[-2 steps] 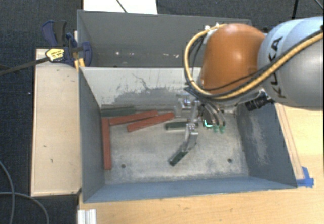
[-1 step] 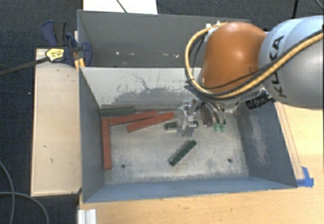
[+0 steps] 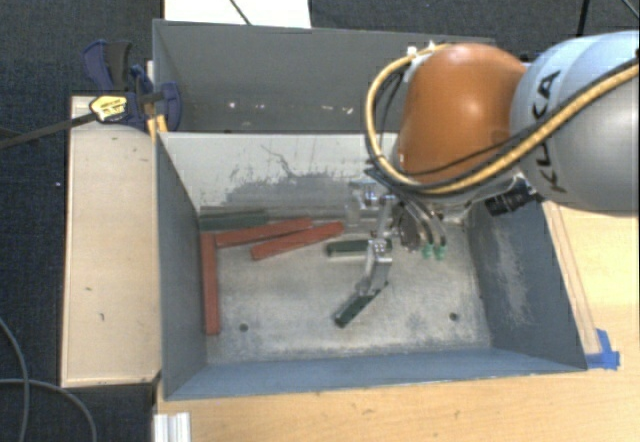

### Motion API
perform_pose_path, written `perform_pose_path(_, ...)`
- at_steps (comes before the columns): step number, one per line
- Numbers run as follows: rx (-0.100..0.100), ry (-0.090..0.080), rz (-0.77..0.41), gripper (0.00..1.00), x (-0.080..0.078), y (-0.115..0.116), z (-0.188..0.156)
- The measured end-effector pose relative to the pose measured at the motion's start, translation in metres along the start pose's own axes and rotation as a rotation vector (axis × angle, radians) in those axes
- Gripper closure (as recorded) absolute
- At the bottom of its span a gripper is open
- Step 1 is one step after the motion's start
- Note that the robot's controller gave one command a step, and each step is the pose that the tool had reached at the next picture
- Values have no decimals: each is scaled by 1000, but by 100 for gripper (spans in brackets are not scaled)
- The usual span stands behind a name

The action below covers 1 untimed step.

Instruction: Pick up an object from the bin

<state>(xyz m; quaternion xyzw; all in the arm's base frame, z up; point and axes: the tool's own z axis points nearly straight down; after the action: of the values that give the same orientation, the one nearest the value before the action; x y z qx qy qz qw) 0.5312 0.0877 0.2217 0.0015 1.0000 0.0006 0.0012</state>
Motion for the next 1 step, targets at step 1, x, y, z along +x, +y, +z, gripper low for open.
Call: perform_pose_path(1,0,0,1,0,0,0,0)
